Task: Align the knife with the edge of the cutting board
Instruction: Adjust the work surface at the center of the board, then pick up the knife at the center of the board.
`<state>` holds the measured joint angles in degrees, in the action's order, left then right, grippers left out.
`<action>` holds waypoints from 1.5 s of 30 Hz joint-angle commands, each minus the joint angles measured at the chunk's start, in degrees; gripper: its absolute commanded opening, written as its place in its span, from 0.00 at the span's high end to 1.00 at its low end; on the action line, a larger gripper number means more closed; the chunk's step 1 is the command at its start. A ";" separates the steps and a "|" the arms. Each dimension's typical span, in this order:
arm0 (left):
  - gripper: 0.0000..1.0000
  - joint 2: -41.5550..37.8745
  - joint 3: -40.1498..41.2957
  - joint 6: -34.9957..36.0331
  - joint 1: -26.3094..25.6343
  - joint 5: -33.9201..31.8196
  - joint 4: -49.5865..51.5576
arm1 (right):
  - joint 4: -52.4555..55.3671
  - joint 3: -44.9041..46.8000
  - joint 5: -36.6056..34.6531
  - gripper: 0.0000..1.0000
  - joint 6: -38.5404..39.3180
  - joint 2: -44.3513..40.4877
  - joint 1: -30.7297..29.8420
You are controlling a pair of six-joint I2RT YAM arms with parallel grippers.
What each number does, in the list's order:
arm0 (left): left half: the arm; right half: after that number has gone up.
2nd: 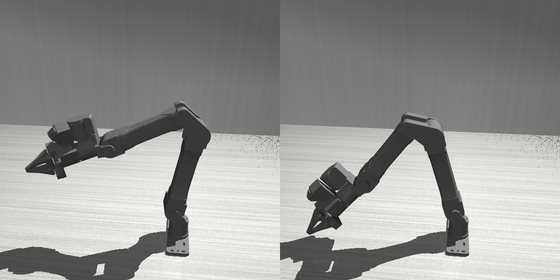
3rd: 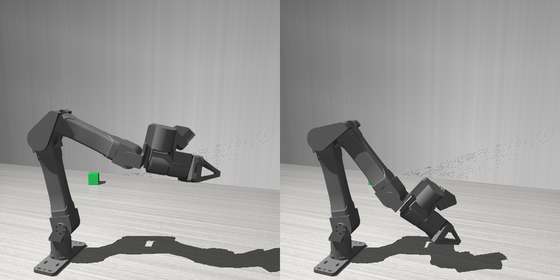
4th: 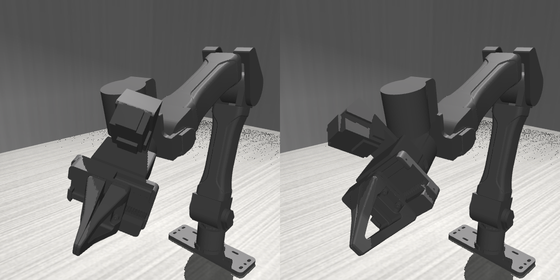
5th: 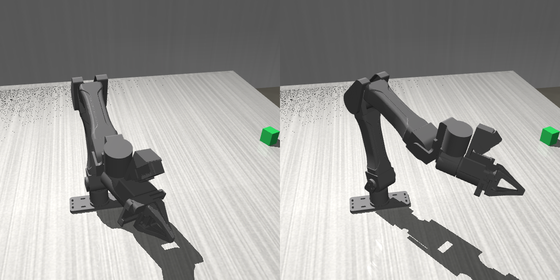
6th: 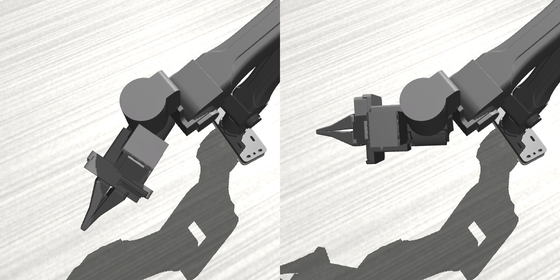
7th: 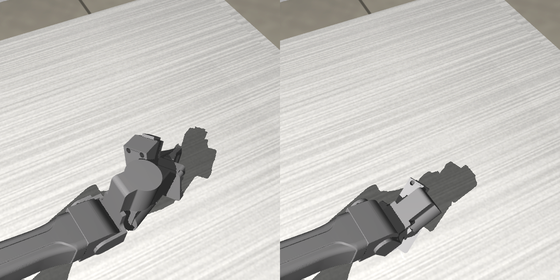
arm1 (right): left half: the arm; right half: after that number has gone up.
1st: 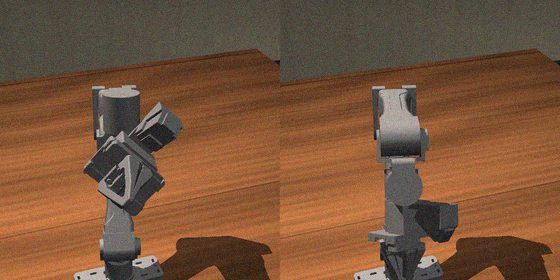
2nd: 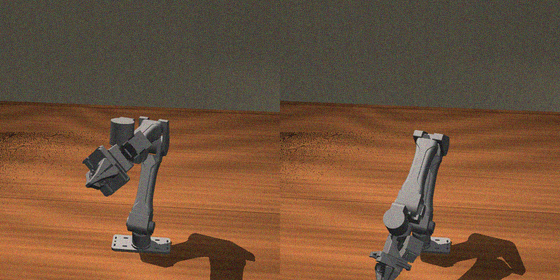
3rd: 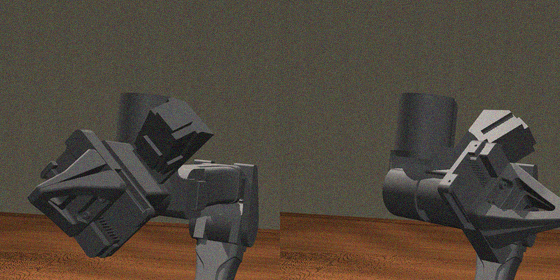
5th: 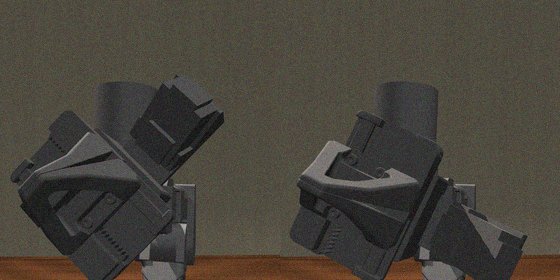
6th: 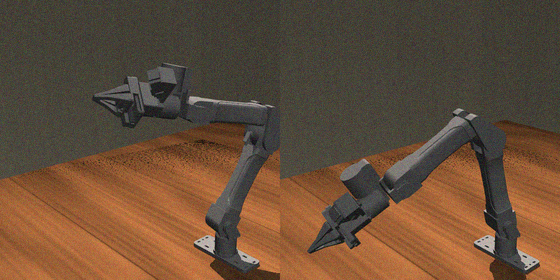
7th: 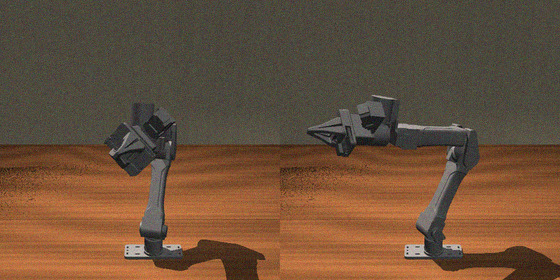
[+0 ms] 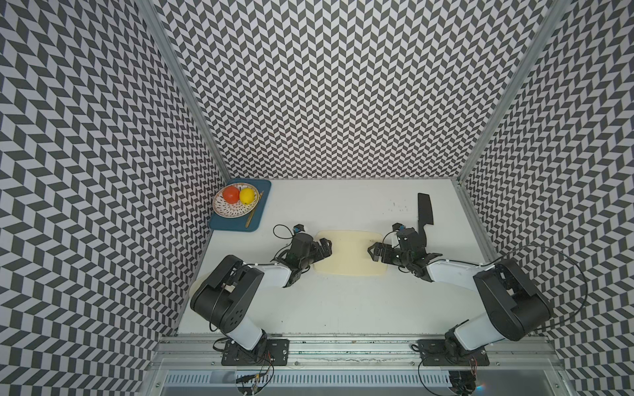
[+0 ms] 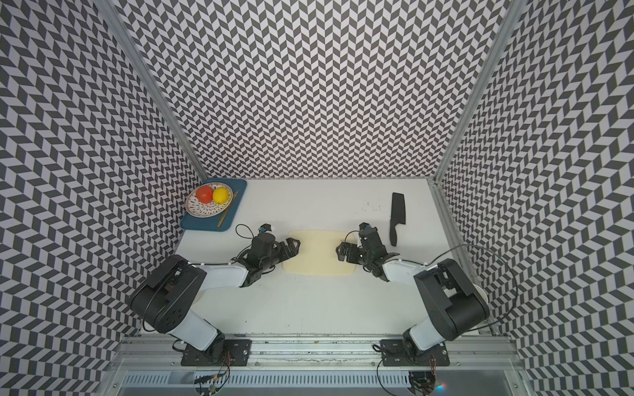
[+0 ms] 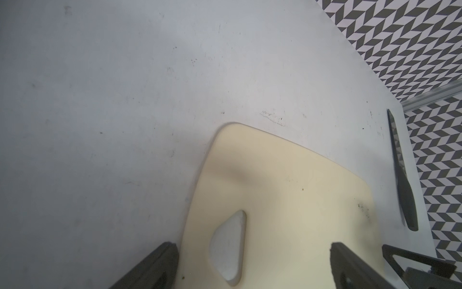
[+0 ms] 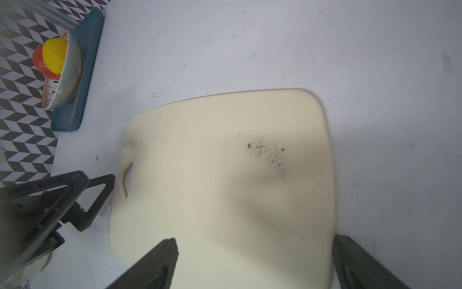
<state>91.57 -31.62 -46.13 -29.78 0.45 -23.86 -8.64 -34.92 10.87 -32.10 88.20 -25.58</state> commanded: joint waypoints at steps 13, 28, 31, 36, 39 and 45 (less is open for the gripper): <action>0.00 -15.80 -0.94 4.93 -2.96 -8.30 16.11 | 10.45 -5.96 -16.37 0.00 0.77 -9.79 0.20; 0.00 -25.74 -1.51 8.29 -10.51 -11.80 20.81 | 32.04 -27.89 -19.86 0.31 10.19 6.45 14.15; 0.00 -25.75 -1.63 7.97 -10.93 -8.15 19.35 | 32.59 -29.79 -19.52 0.30 11.22 10.27 16.54; 0.00 -28.80 -0.16 7.82 -12.17 -9.70 19.37 | 36.12 -36.49 -20.57 0.30 12.93 18.06 20.21; 0.00 -30.26 0.23 7.83 -12.35 -10.40 19.24 | 37.66 -39.86 -20.32 0.31 13.39 20.73 22.05; 0.00 -30.27 0.20 7.72 -12.67 -10.56 19.30 | 40.12 -45.03 -17.17 0.35 14.59 25.41 23.85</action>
<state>61.52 -31.92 -39.03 -42.02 -9.80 -3.38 29.89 -77.84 -7.81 -18.81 111.22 -1.89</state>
